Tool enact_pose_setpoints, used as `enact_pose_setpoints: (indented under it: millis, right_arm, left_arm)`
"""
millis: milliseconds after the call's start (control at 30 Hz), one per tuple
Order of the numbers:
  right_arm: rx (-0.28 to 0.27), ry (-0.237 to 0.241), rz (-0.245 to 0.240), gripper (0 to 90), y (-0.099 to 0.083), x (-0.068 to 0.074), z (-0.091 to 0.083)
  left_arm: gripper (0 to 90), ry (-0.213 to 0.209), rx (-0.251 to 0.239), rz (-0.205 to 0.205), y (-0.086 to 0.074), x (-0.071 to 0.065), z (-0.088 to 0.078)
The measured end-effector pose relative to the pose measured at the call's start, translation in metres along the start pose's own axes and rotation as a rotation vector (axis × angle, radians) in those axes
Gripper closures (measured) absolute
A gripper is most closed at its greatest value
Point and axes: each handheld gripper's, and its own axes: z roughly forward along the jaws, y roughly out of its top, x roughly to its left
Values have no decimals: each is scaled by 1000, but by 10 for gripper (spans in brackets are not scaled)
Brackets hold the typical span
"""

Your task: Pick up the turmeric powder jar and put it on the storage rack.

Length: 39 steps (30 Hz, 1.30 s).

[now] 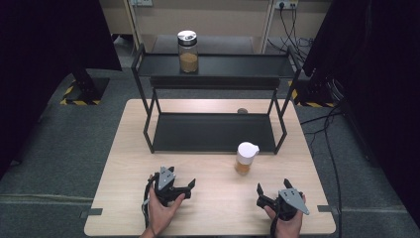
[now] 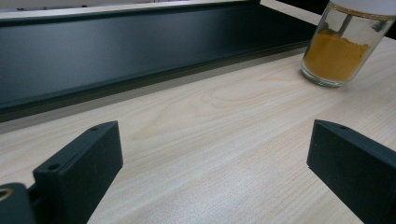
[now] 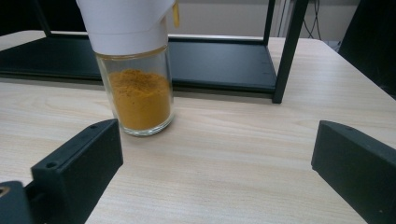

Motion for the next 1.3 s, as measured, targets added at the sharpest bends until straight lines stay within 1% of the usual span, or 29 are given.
enact_pose_setpoints:
  millis: [100, 200, 267, 400, 500, 667, 1100, 1300]
  right_arm:
    - [-8, 4, 1, 17, -1, -1, -1]
    - [-3, 13, -1, 16, -1, 1, -1]
    - [2, 18, -14, 16, 1, 7, -1]
    - [-8, 25, -36, 14, 6, 17, 1]
    - [-16, 31, -33, 13, 10, 22, 5]
    - [-29, 42, -35, 13, 17, 27, 14]
    - [-31, 67, -55, 13, 33, 35, 36]
    - [-33, 70, -60, 13, 41, 39, 50]
  left_arm:
    - [26, 0, -2, 3, 0, 0, 0]
    - [26, 1, -3, 5, -1, -1, 0]
    - [26, 3, -4, 9, -1, -2, 0]
    - [26, 4, -3, 17, -1, -3, -1]
    - [26, 1, -1, 20, 0, -3, 0]
    - [26, 0, -2, 20, -1, -3, 0]
    - [26, -7, -2, 22, -1, -4, 0]
    - [26, -8, -1, 29, -1, -5, 0]
